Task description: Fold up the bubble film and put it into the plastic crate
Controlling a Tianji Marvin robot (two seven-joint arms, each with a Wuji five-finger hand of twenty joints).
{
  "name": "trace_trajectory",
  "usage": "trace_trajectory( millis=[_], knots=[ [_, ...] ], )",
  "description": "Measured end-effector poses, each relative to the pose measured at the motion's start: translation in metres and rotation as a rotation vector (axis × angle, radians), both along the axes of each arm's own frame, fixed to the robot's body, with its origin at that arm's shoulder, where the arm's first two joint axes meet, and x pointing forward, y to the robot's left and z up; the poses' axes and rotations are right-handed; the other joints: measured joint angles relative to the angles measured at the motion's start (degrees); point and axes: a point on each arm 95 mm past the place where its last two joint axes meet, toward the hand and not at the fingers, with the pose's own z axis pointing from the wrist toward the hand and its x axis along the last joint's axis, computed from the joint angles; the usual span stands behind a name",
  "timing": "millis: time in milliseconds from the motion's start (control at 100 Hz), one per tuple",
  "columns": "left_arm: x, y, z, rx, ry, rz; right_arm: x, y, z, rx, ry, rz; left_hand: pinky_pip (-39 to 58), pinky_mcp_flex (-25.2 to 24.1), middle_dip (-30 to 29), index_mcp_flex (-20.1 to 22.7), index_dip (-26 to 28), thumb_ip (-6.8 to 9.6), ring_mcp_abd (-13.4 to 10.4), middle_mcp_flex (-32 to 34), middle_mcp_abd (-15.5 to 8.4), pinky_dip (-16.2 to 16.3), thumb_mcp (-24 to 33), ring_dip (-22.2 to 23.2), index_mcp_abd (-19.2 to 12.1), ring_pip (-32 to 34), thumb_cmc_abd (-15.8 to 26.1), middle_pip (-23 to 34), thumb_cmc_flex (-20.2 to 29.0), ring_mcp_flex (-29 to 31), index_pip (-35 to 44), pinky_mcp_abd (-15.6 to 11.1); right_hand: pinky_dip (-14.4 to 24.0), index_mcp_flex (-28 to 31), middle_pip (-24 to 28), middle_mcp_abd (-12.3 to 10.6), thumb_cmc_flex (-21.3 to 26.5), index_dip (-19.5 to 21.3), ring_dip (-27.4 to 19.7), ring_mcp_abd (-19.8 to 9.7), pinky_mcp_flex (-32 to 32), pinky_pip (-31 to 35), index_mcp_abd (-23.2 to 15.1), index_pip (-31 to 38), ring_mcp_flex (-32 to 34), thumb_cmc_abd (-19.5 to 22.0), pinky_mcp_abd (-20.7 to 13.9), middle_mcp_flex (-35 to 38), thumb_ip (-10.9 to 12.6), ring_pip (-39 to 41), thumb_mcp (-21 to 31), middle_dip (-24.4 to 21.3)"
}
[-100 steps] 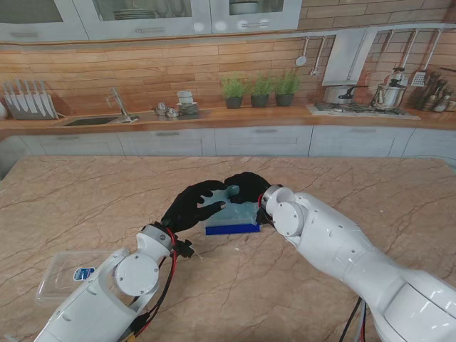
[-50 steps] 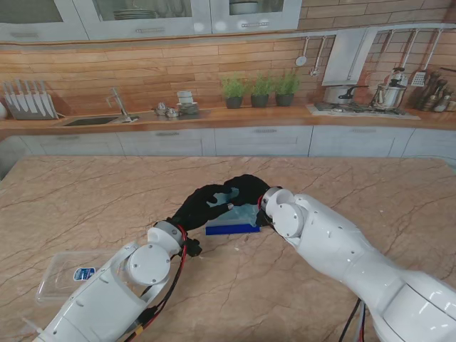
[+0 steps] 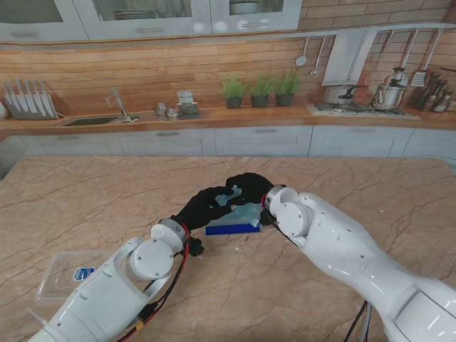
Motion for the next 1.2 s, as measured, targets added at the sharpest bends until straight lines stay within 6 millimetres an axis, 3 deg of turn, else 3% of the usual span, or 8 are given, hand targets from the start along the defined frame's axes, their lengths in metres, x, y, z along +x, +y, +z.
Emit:
trace_trajectory(
  millis=[370,410,590,770,930,1000,1200],
  knots=[
    [0.002,0.000,0.000,0.011,0.011,0.009,-0.005,-0.010,0.016,0.001,-0.068,-0.024,0.00,-0.08,-0.03,0.00,-0.12,0.00,0.26,1.68,0.00,0.16,-1.51,0.11,0.00,0.01,0.67,-0.02,0.40,0.00,0.00,-0.44,0.03,-2.86,-4.57,0.05,-4.20,6.33,-3.29,-0.68,-7.83,-9.62,0.15,-8.70,-12.71,-0.02,0.07,-9.10,1.39,-9.71,-0.02,-0.06],
    [0.003,0.000,-0.001,0.007,0.011,0.016,-0.006,-0.012,0.018,0.000,-0.081,-0.027,0.00,-0.13,-0.03,0.00,-0.12,0.00,0.26,1.71,-0.17,0.49,-1.97,0.11,0.00,0.01,0.67,-0.02,0.70,0.00,0.00,-0.47,-0.02,-2.89,-4.54,0.05,-4.20,6.71,-3.63,-0.76,-8.15,-11.57,0.15,-9.27,-13.01,-0.02,0.07,-9.66,2.51,-10.08,-0.02,-0.08],
    [0.005,0.000,-0.003,0.000,0.029,0.030,-0.009,-0.020,0.025,0.014,-0.123,-0.052,0.00,-0.69,-0.03,0.00,-0.12,0.00,0.26,2.32,-0.17,0.57,-2.49,0.12,0.00,-0.01,1.26,-0.02,0.70,0.00,0.00,-0.52,-2.76,-3.52,-5.22,0.05,-4.23,7.96,-5.00,-0.81,-9.19,-18.76,0.76,-9.59,-14.84,1.83,-0.53,-11.35,2.52,-12.78,-0.48,-0.67],
    [0.007,-0.002,-0.005,0.001,0.064,0.022,-0.014,-0.028,0.033,0.024,-0.186,-0.087,-0.13,-0.94,1.34,0.00,-0.23,0.00,0.26,5.68,-0.32,0.57,-3.98,0.12,0.00,-0.59,2.43,1.34,1.45,-0.01,0.00,-0.70,-3.70,-3.52,-5.21,0.06,-3.55,7.79,-5.16,-0.81,-8.89,-19.83,1.40,-9.25,-14.79,1.84,-0.73,-11.38,2.52,-12.67,-0.57,-0.67],
    [0.010,-0.002,-0.005,-0.009,0.082,0.029,-0.021,-0.036,0.042,0.040,-0.266,-0.104,-0.98,-1.56,1.95,0.00,-0.68,0.00,0.26,5.68,-0.32,0.56,-5.12,-0.16,0.01,-1.13,3.02,1.37,1.45,-0.80,0.00,-0.98,-5.29,-3.52,-3.69,0.09,0.98,2.57,-5.86,-0.81,-6.19,-18.71,1.42,-1.66,-14.58,1.85,-1.35,-11.18,2.38,-11.46,-0.79,-0.84],
    [0.012,-0.003,-0.006,-0.018,0.094,0.037,-0.026,-0.037,0.047,0.055,-0.290,-0.094,-1.43,-1.68,2.15,0.00,-0.72,0.00,0.26,5.68,-0.33,0.14,-5.42,-0.66,0.01,-1.26,3.77,1.37,1.46,-0.81,0.00,-1.04,-5.80,-2.59,-2.84,0.09,3.14,-0.12,-5.86,-0.72,-3.94,-16.36,1.42,2.34,-11.77,1.86,-1.37,-7.79,2.29,-9.18,-0.48,-1.14],
    [0.014,-0.004,-0.007,-0.041,0.130,0.054,-0.043,-0.038,0.058,0.053,-0.290,-0.031,-2.08,-2.63,2.73,-0.30,-0.76,0.01,0.26,5.68,-0.78,-1.36,-9.97,-1.77,0.53,-1.98,6.10,1.38,3.57,-1.51,0.00,-2.29,-5.82,4.30,-2.67,-0.61,4.44,-1.85,-5.86,-0.16,1.82,-9.99,1.42,4.39,-3.97,1.85,-1.48,0.80,1.81,-7.84,2.47,-1.31]
  ],
)
